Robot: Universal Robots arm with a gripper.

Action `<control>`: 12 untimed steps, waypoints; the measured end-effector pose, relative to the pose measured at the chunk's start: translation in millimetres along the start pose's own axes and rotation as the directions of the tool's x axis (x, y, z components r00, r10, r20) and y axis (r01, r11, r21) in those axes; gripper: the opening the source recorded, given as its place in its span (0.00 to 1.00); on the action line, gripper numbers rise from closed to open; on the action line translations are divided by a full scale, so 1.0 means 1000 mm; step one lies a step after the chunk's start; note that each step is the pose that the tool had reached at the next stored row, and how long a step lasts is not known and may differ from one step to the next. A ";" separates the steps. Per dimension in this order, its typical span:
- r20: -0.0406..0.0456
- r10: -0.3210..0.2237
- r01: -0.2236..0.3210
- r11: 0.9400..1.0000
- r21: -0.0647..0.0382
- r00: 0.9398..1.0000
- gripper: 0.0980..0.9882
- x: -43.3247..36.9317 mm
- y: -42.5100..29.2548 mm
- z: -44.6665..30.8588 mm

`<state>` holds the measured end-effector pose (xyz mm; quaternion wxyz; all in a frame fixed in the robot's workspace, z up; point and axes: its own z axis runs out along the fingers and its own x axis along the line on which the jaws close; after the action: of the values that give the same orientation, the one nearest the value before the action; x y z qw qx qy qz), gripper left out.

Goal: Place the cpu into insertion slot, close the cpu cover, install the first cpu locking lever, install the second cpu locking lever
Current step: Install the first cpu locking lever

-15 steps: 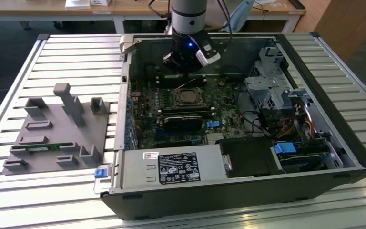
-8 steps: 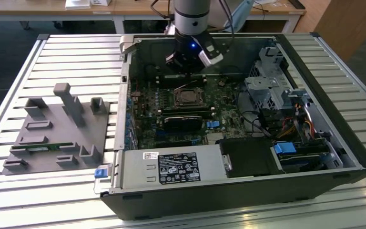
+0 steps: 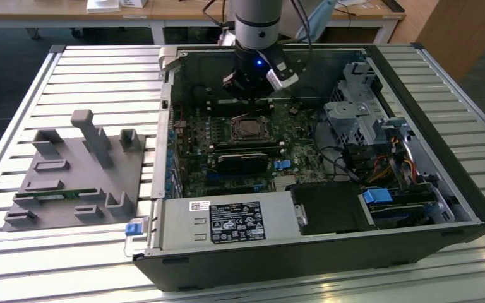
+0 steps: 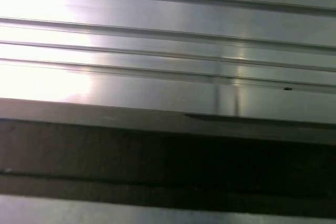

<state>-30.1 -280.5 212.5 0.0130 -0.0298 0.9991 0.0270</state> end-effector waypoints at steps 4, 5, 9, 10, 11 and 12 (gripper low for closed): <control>0.000 0.000 0.000 1.000 0.000 1.000 0.01 -0.0030 0.0003 0.0032; 0.000 0.000 0.000 1.000 0.000 1.000 0.01 -0.0039 0.0003 0.0040; -0.001 0.000 0.000 1.000 0.000 1.000 0.01 -0.0066 0.0004 0.0073; -0.001 0.000 0.000 1.000 0.000 1.000 0.01 -0.0070 0.0003 0.0082; -0.001 0.000 0.000 1.000 0.000 1.000 0.01 -0.0073 0.0003 0.0092; -0.001 0.000 0.000 1.000 0.000 1.000 0.01 -0.0074 0.0003 0.0102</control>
<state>-22.4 -279.2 202.5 0.0126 -0.0298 0.9991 0.0270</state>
